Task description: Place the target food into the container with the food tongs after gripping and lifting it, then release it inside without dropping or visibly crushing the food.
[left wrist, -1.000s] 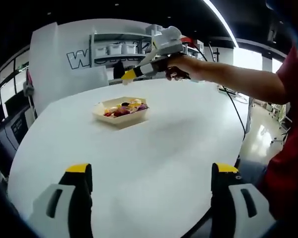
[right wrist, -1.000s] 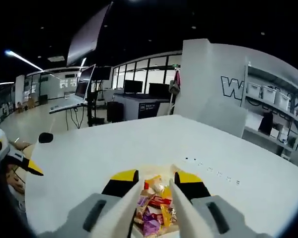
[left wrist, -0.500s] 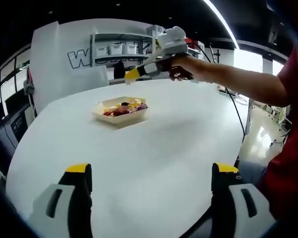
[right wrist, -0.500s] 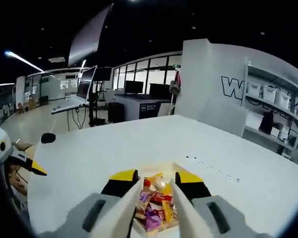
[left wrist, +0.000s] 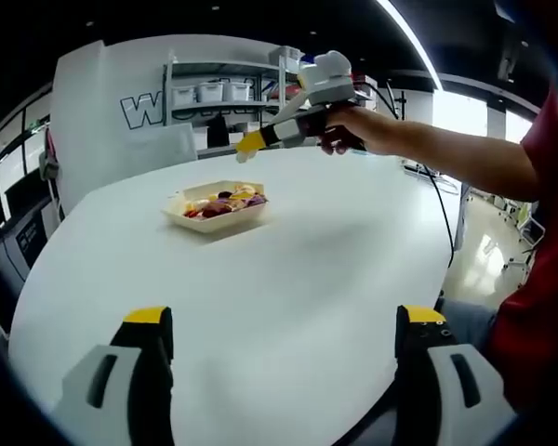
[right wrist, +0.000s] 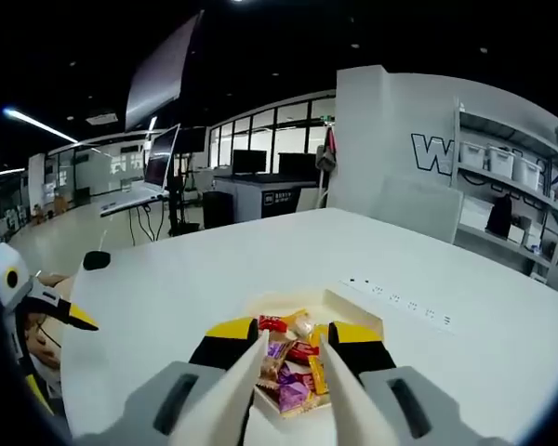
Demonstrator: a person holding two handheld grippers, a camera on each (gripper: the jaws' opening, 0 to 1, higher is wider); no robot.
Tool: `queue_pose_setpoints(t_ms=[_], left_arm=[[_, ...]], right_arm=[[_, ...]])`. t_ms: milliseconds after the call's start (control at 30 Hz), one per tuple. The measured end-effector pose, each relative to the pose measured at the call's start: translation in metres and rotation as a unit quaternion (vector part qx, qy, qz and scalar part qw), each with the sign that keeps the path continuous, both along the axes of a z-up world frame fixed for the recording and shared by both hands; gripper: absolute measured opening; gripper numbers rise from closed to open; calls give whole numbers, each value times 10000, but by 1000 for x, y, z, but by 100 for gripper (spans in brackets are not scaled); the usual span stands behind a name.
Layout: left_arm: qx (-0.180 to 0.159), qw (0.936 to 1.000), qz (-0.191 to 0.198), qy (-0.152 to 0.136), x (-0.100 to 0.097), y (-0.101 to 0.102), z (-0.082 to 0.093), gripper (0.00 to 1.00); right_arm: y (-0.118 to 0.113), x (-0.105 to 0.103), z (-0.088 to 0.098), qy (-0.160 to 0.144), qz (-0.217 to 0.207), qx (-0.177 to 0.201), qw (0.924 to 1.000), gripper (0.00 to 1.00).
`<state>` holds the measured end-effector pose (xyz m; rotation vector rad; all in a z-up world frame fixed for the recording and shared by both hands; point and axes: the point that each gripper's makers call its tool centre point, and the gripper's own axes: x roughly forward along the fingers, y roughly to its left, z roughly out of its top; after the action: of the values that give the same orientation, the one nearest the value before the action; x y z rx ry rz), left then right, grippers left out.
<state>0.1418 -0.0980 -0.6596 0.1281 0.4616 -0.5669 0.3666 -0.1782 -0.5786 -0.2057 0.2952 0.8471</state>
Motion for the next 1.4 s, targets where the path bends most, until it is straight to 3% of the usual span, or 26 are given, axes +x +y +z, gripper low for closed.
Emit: queue_pose_setpoints(t_ms=[333, 600, 767, 900, 1133, 1400], left_arm=[[0, 9999, -133, 14, -3, -6, -2, 92], [-107, 9998, -174, 3, -1, -12, -1, 92], [-59, 9997, -223, 37, -3, -13, -4, 92], [-72, 9997, -246, 10, -3, -12, -4, 90], [-15, 9996, -291, 1, -2, -9, -5, 89], [-187, 9988, -459, 5, -4, -15, -4, 83]], right_arm=[[3, -15, -9, -14, 132, -48, 9999, 25], [1, -29, -25, 173, 236, -78, 9995, 25], [7, -42, -26, 185, 370, -19, 9991, 25], [16, -54, -17, 424, 506, 479, 9967, 25], [24, -66, -14, 296, 709, 440, 9961, 26], [28, -85, -21, 271, 870, 486, 9947, 26]])
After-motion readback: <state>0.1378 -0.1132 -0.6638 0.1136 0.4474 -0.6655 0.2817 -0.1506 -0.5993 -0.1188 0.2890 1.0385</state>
